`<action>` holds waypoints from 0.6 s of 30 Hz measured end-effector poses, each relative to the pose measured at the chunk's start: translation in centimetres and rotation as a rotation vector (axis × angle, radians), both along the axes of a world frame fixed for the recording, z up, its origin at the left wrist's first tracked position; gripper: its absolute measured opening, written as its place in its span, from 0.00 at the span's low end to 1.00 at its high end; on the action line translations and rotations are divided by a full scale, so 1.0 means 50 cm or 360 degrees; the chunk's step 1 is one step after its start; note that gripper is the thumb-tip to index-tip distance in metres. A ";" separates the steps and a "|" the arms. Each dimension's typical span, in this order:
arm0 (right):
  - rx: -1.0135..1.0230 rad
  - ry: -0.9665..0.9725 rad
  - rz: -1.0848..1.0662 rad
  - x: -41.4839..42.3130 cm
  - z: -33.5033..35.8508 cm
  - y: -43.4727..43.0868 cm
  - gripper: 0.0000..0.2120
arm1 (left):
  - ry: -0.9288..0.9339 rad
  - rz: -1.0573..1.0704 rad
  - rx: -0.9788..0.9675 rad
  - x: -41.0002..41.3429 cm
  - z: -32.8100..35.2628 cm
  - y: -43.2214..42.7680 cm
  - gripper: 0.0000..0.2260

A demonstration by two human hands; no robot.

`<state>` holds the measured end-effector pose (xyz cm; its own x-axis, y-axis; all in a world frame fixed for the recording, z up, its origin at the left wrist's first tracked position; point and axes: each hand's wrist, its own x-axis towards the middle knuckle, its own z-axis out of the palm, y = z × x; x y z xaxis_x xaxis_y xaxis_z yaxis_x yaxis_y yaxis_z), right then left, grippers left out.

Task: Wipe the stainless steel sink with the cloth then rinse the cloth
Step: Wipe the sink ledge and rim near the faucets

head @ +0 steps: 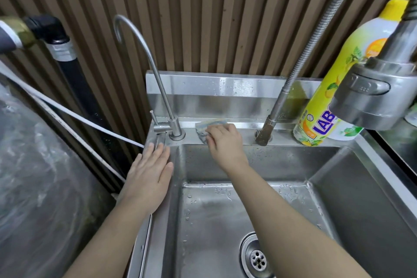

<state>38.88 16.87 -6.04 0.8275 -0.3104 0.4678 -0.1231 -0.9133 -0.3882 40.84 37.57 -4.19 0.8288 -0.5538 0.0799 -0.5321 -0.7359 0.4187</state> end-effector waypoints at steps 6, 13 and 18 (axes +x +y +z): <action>0.0478 -0.0730 -0.0287 0.002 0.073 -0.030 0.15 | -0.0040 -0.0011 0.0037 0.000 0.001 0.000 0.39; -0.0772 -0.0068 -0.0171 0.104 0.052 -0.025 0.26 | -0.0041 -0.0060 0.0149 0.004 0.001 -0.005 0.33; -0.1411 -0.0081 0.0371 0.168 0.093 -0.013 0.29 | 0.0033 -0.0054 0.0095 0.001 0.001 0.001 0.28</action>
<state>47.25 16.21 -1.37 0.7962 0.3514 0.4926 0.0994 -0.8790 0.4663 40.87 37.60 -4.12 0.8105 -0.5851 0.0287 -0.5489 -0.7414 0.3861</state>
